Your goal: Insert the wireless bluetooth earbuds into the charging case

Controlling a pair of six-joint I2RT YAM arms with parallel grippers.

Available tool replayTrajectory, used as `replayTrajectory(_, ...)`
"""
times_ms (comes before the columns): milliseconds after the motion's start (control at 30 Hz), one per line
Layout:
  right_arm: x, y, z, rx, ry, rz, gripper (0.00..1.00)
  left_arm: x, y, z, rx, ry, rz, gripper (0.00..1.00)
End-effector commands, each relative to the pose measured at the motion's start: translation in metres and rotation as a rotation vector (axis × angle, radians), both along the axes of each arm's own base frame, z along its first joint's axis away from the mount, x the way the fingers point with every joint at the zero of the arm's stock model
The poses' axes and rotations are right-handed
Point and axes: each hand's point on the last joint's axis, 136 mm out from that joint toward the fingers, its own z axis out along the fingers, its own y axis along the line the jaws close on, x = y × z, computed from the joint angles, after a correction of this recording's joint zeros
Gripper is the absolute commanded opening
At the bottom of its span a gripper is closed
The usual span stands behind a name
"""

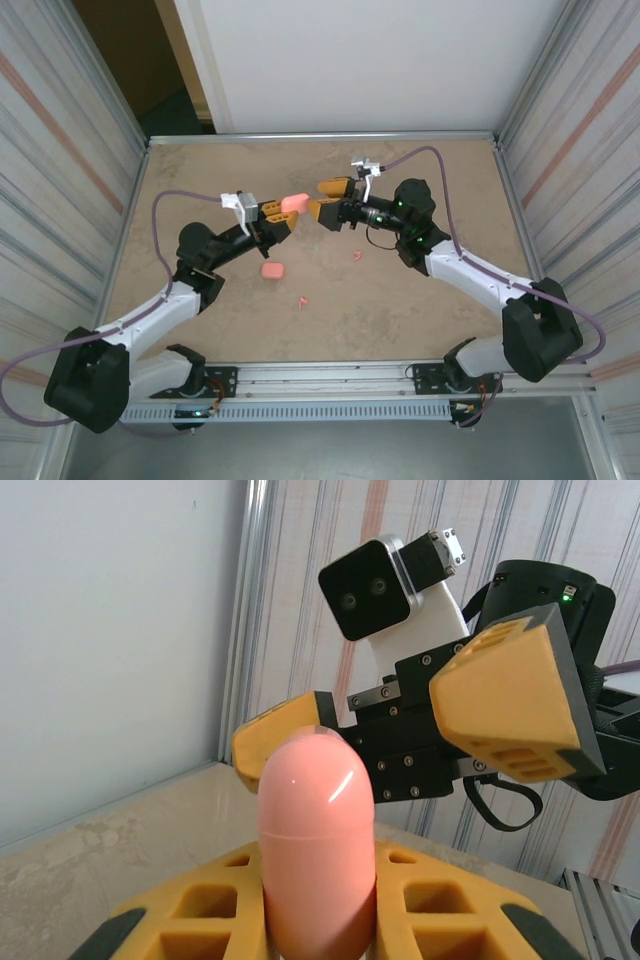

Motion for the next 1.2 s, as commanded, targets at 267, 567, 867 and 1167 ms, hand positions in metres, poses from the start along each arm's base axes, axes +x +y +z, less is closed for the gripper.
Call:
replayTrajectory(267,-0.003,0.015,0.009,-0.009,-0.06,0.041,0.83,-0.004,0.0,0.025,-0.03,-0.08,-0.019,0.0)
replayTrajectory(567,0.005,0.017,0.006,-0.036,-0.051,0.015,0.73,-0.007,0.0,0.027,-0.033,-0.084,-0.031,0.0)
replayTrajectory(867,0.012,0.017,0.007,-0.042,-0.055,-0.007,0.72,-0.011,0.0,0.03,-0.034,-0.091,-0.041,0.0)
replayTrajectory(1167,0.021,0.016,0.009,-0.04,-0.055,-0.025,0.72,-0.013,0.0,0.03,-0.03,-0.094,-0.049,0.0)
